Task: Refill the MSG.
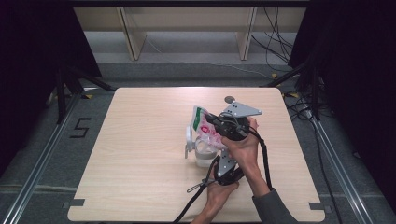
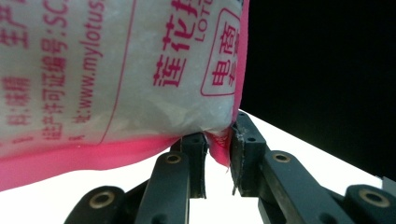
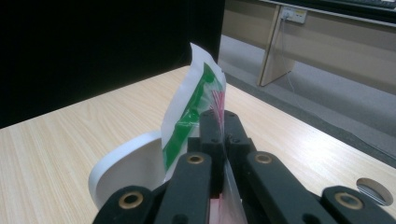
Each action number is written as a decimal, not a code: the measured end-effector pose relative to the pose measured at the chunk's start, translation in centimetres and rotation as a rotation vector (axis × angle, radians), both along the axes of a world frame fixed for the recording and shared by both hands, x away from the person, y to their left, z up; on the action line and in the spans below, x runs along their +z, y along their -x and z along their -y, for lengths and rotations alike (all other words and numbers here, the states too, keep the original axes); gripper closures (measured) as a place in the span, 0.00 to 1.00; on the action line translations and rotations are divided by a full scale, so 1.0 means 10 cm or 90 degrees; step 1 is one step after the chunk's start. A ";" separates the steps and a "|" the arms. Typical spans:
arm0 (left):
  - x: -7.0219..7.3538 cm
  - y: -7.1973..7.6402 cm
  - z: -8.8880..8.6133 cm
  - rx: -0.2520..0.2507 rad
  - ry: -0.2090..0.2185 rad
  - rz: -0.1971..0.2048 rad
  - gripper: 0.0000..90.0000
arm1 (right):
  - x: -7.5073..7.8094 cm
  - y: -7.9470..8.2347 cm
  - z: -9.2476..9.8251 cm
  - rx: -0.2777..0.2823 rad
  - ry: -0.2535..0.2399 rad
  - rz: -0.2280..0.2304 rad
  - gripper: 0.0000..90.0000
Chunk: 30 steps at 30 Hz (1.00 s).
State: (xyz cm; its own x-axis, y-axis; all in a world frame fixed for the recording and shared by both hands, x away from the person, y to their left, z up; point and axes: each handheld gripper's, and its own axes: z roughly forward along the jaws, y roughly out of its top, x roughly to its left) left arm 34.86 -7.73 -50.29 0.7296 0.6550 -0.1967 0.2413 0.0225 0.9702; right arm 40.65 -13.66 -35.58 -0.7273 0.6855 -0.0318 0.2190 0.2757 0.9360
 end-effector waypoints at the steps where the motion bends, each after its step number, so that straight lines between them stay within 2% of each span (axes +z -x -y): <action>1: 0.00 0.00 0.00 0.000 0.000 0.000 0.86 | 0.00 -0.01 0.00 0.001 0.003 -0.002 1.00; 3: 0.00 -0.01 0.01 0.000 0.005 0.000 0.86 | 0.00 0.01 0.00 -0.003 -0.001 -0.010 1.00; 10: 0.00 0.00 0.00 -0.001 -0.002 0.002 0.86 | 0.00 -0.02 0.01 0.002 -0.001 0.006 1.00; 22: 0.01 0.00 0.00 -0.001 -0.002 0.003 0.86 | 0.01 0.00 0.02 0.001 -0.008 -0.006 1.00; 25: 0.01 0.00 0.00 -0.001 -0.002 0.003 0.86 | 0.01 -0.02 0.02 0.008 -0.001 0.009 1.00; 30: 0.01 0.00 0.00 0.000 -0.002 0.003 0.86 | 0.01 -0.02 0.02 0.006 -0.005 0.001 1.00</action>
State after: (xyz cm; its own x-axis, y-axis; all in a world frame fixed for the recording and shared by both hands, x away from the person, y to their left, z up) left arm 34.87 -7.73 -50.20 0.7309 0.6554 -0.1904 0.2363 0.0188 0.9715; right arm 40.81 -13.85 -35.49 -0.7338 0.6789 -0.0270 0.2156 0.2704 0.9383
